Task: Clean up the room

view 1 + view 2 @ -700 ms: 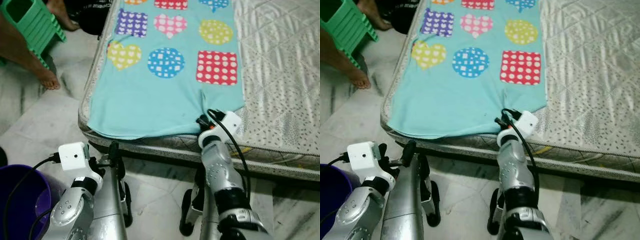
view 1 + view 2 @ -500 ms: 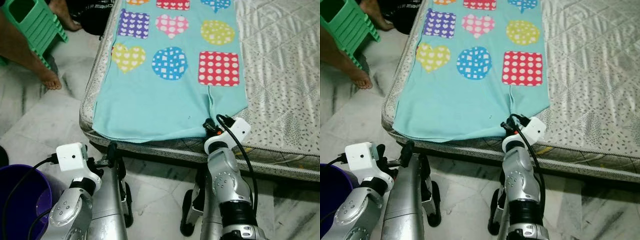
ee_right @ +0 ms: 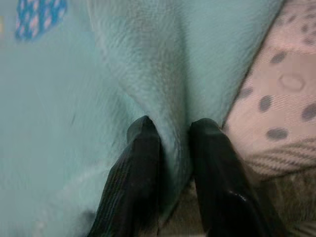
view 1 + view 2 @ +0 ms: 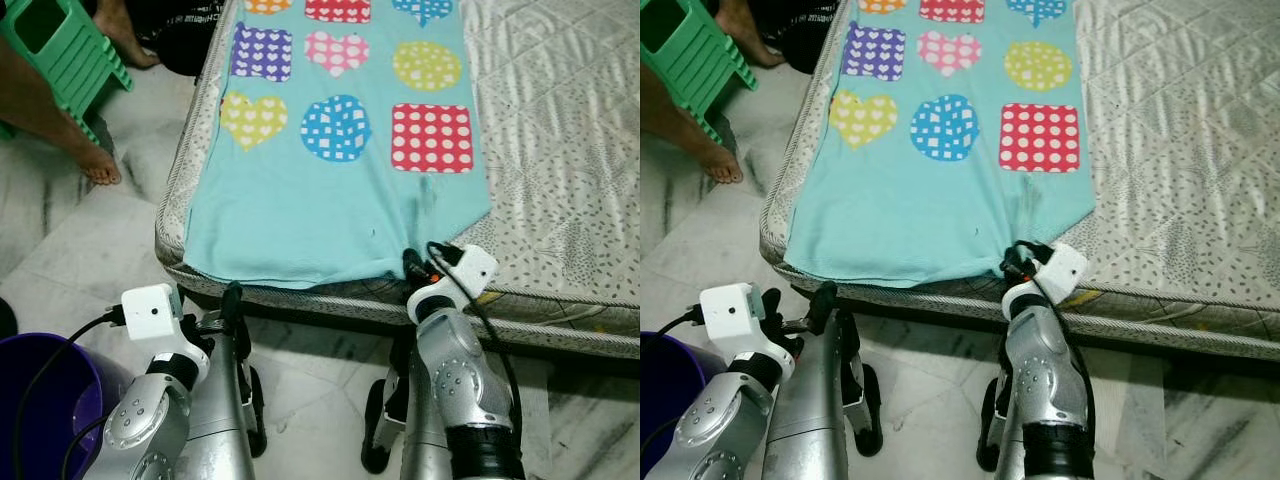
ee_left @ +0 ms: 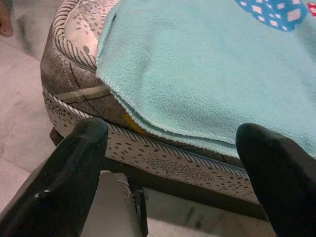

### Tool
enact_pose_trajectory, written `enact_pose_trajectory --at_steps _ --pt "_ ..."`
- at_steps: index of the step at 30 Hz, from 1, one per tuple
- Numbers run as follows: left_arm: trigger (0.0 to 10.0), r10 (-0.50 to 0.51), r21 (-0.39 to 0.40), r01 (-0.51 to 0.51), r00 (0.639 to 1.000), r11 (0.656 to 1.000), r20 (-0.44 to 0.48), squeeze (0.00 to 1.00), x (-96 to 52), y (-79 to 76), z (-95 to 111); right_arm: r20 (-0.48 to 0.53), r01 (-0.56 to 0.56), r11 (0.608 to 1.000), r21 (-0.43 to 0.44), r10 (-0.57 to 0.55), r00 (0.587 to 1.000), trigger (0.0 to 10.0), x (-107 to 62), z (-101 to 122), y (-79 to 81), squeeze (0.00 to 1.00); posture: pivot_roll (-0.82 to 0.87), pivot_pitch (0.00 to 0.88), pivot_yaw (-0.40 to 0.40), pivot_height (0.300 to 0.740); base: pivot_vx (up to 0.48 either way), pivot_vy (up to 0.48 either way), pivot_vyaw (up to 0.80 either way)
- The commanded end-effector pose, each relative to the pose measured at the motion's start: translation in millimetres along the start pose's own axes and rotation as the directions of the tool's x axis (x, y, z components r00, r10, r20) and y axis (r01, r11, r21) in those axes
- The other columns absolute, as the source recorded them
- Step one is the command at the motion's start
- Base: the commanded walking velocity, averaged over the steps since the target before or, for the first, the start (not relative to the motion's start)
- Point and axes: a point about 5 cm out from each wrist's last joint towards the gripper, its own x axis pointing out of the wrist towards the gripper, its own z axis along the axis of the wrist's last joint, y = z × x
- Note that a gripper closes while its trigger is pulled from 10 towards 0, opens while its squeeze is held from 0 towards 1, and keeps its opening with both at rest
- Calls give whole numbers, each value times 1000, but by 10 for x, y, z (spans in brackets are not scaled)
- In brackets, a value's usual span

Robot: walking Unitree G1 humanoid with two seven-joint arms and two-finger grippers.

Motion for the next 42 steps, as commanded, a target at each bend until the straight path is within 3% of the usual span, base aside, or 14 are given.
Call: enact_pose_trajectory --at_steps 1,6,12,17,18,20,34,35,36,37,38,39,40,42 --pt "10000 15 -1 -15 999 1000 -38 0 -22 41 -66 -22 -8 998 -61 7 1000 10000 -41 -57 -13 0 88 288 11 531 0 0 0" --pt "10000 15 4 -15 1000 1000 -20 0 25 49 -28 43 -60 966 -251 73 996 10000 -10 76 54 0 84 266 8 531 0 0 0" --pt "10000 22 18 -22 999 1000 25 0 76 58 66 124 -72 935 -347 122 985 10000 2 266 131 0 81 246 7 531 0 0 0" --pt "10000 17 22 -18 999 1000 33 0 121 50 79 154 -71 935 -347 132 979 10000 50 327 187 0 77 239 11 531 0 0 0" --pt "10000 13 24 -13 999 1000 35 0 145 44 85 162 -87 936 -340 150 975 10000 103 333 240 945 76 240 14 531 0 0 0" --pt "10000 4 31 -5 999 1000 39 0 178 34 90 181 -85 937 -340 154 971 10000 190 349 312 1000 82 242 15 531 0 0 0" --pt "10000 4 40 -6 999 999 47 0 150 16 116 250 6 865 -502 138 958 10000 439 319 606 1000 128 272 13 531 0 0 0" --pt "10000 4 40 -6 999 999 47 0 148 10 117 245 21 857 -515 123 962 10000 453 304 604 851 134 276 11 531 0 0 0" --pt "10000 4 39 -5 999 999 47 0 145 6 118 242 32 851 -524 113 964 10000 463 293 603 851 135 277 11 531 0 0 0" --pt "10000 3 39 -5 999 999 47 0 143 2 120 244 50 845 -533 97 965 10000 478 282 598 584 138 280 10 531 0 0 0" --pt "10000 3 39 -5 999 999 46 0 137 -3 122 251 75 827 -557 82 964 10000 500 268 592 247 142 285 9 531 0 0 0" --pt "10000 3 38 -5 999 999 46 0 133 -5 123 254 83 817 -571 79 964 10000 506 264 590 247 142 285 9 531 0 0 0" --pt "10000 4 38 -5 999 999 45 0 131 -6 122 252 90 810 -580 73 965 10000 520 255 582 0 143 288 8 531 0 0 0" --pt "10000 4 38 -6 999 999 44 0 124 -6 121 249 114 787 -606 52 967 10000 545 240 552 0 145 296 7 531 0 0 0"
